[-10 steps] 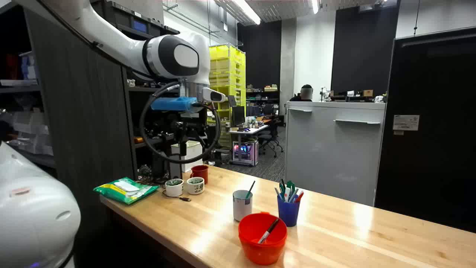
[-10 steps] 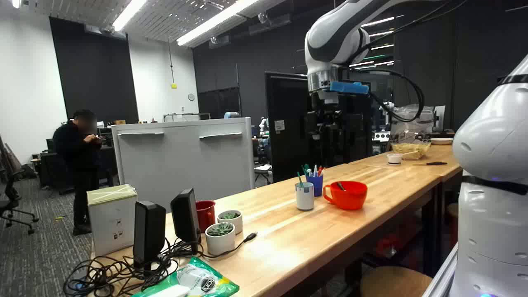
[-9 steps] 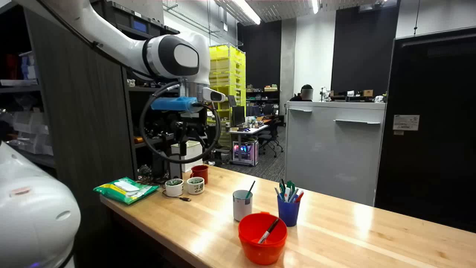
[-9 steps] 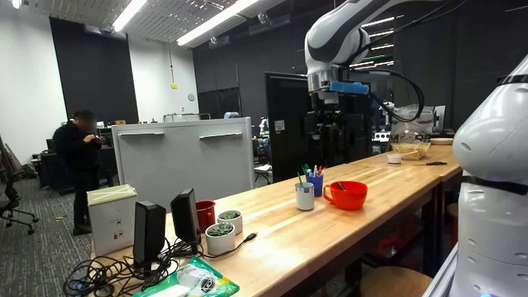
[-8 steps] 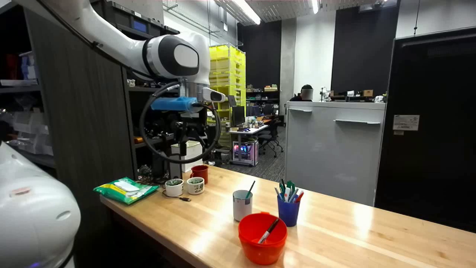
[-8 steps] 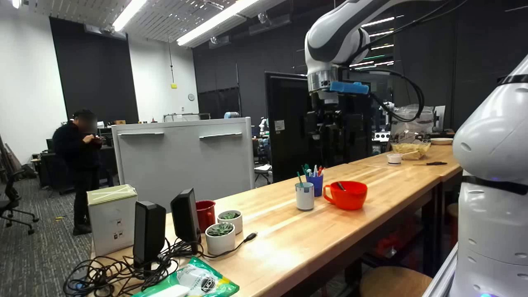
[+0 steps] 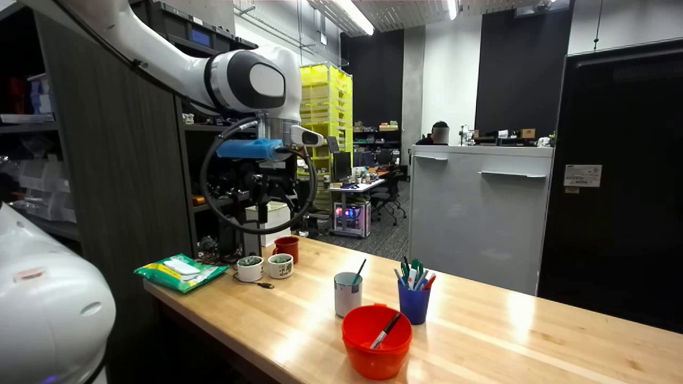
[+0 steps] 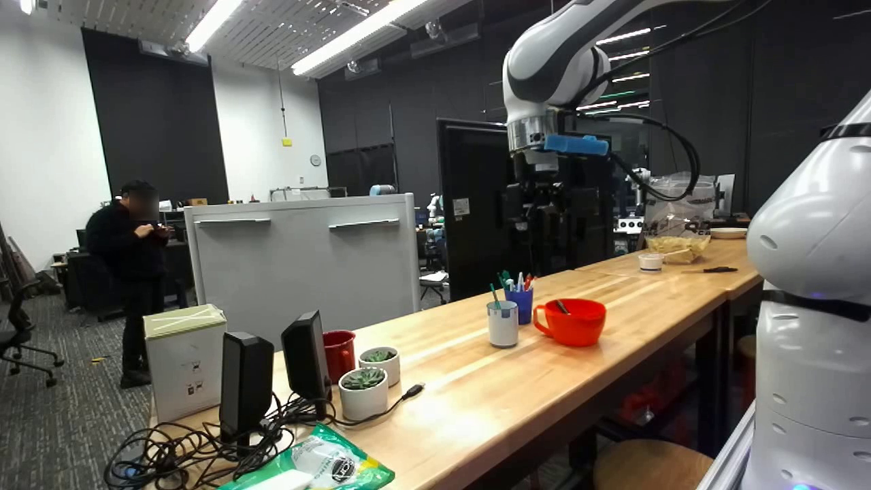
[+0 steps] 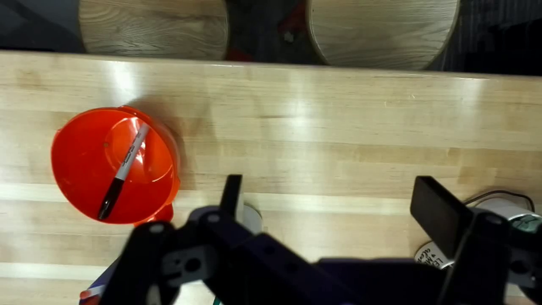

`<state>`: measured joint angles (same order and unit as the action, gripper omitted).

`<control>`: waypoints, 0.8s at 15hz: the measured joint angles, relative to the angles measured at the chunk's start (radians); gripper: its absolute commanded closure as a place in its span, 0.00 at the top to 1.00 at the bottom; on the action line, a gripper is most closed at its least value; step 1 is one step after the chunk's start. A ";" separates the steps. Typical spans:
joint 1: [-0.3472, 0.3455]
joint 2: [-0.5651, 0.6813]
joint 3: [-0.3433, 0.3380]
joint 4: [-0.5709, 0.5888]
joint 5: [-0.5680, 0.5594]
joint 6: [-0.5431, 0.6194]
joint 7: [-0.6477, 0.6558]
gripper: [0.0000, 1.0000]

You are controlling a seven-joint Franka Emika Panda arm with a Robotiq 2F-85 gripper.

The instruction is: Remove the black pen from the orange mug and put it on the table.

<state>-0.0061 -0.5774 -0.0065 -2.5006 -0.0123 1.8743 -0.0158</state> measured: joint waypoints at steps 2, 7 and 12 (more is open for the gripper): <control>0.000 0.000 0.000 0.000 0.000 0.000 0.000 1.00; -0.001 0.006 -0.003 0.000 -0.001 0.003 0.000 1.00; -0.017 0.037 -0.039 0.000 -0.002 0.053 -0.012 1.00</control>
<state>-0.0231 -0.5406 -0.0458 -2.5005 -0.0144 1.9278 -0.0275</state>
